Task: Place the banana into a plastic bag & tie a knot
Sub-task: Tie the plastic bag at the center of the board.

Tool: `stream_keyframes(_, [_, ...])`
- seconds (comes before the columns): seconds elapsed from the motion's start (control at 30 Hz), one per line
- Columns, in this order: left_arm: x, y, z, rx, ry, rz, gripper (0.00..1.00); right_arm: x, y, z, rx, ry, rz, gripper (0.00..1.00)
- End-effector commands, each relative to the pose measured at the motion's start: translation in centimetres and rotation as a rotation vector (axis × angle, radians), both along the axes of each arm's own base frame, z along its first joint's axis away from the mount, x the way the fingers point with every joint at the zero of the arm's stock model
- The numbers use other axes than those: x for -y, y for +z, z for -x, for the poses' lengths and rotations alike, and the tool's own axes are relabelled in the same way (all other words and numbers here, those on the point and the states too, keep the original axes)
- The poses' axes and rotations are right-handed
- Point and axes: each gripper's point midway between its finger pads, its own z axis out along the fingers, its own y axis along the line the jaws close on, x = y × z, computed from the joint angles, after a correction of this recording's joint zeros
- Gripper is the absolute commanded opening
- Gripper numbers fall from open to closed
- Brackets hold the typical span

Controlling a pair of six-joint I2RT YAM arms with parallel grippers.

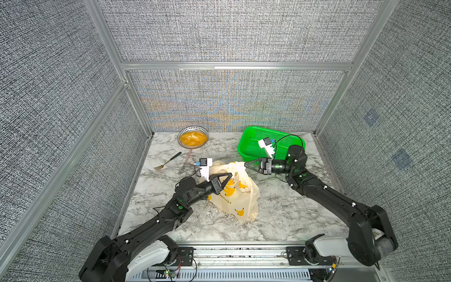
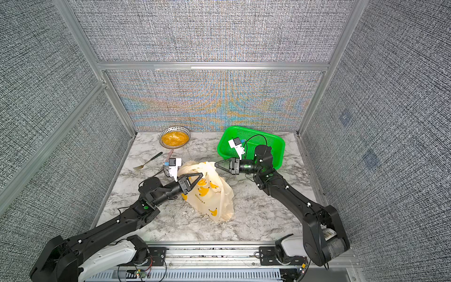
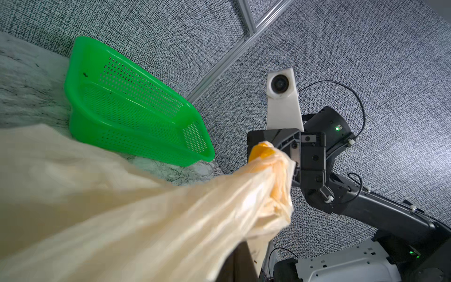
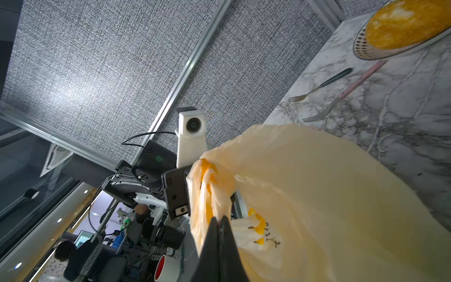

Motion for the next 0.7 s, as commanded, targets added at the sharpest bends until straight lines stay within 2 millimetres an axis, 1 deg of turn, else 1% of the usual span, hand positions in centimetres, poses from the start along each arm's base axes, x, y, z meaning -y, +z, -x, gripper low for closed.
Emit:
stream_keyframes(0.0, [-0.3, 0.4, 0.9, -0.031, -0.021, -0.026, 0.00, 1.1, -1.9, -1.3, 0.012, -0.093, 0.104, 0.00])
stream_keyframes(0.13, [-0.6, 1.6, 2.5, -0.053, -0.070, -0.054, 0.00, 1.5, -2.2, -2.0, 0.014, -0.128, 0.131, 0.00])
stream_keyframes(0.2, [-0.7, 2.6, 3.2, -0.060, -0.097, -0.041, 0.00, 1.9, -2.5, -2.6, 0.016, -0.169, 0.155, 0.00])
stream_keyframes(0.33, [-1.1, 4.0, 3.9, -0.065, -0.103, -0.035, 0.00, 3.3, -2.7, -4.1, 0.021, -0.274, 0.205, 0.00])
stream_keyframes(0.43, [-1.7, 4.7, 4.1, -0.054, -0.085, -0.056, 0.00, 5.2, -2.4, -5.3, 0.035, -0.381, 0.245, 0.00])
stream_keyframes(0.53, [-2.5, 5.6, 4.1, -0.032, -0.047, -0.078, 0.00, 7.6, -2.0, -6.5, 0.045, -0.498, 0.288, 0.00])
stream_keyframes(0.67, [-3.6, 6.7, 3.8, -0.015, 0.010, -0.122, 0.00, 11.6, -0.8, -7.8, 0.063, -0.662, 0.313, 0.00])
